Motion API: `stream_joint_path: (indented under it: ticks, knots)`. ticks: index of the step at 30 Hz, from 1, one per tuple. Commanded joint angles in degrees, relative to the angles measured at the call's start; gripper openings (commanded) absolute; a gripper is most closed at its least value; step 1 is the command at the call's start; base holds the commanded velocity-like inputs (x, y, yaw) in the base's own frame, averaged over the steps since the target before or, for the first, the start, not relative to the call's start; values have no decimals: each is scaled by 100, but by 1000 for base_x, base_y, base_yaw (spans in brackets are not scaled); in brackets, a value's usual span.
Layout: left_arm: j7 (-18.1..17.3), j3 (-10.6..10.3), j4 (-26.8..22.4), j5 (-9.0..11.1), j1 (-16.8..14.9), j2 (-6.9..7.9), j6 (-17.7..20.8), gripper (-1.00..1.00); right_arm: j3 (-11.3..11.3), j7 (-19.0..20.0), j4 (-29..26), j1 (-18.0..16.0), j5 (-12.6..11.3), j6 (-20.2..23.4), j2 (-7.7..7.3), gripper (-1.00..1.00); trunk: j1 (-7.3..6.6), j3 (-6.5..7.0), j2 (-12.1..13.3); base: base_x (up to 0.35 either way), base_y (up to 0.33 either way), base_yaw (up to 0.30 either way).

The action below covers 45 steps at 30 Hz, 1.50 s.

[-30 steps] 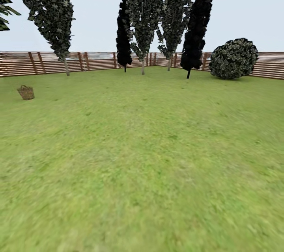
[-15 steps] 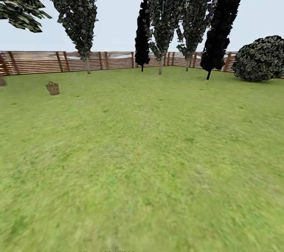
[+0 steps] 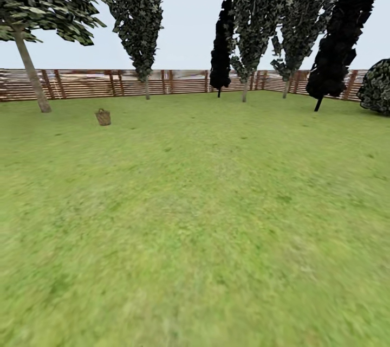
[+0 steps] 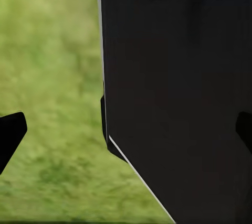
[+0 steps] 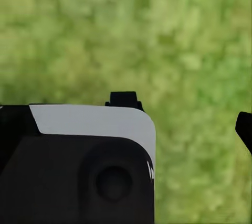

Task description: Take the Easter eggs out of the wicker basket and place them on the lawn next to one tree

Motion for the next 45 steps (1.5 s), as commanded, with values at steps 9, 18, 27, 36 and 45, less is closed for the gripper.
stream_joint_path:
  ticks: [9,18,27,36,45]
  knots:
    - [2,-5,-3,2,0,0,-7,100,3,-4,4,-2,-5,-19,-10,100,0,-28,-2,0,0,290]
    - [2,-2,-5,-1,0,0,-7,100,10,-7,-61,-4,1,-7,-61,100,0,-79,-2,0,0,223]
    - [2,-4,-1,2,0,0,-7,100,3,-30,-83,-24,-1,-2,-158,100,0,-161,-2,0,0,17]
    - [2,-3,-3,-1,0,0,-7,100,10,-13,-72,-36,4,32,-158,100,0,-245,-2,0,0,0]
    - [-48,1,-231,40,-5,-341,-13,100,33,18,-60,-45,11,54,-158,100,0,-328,-2,0,0,0]
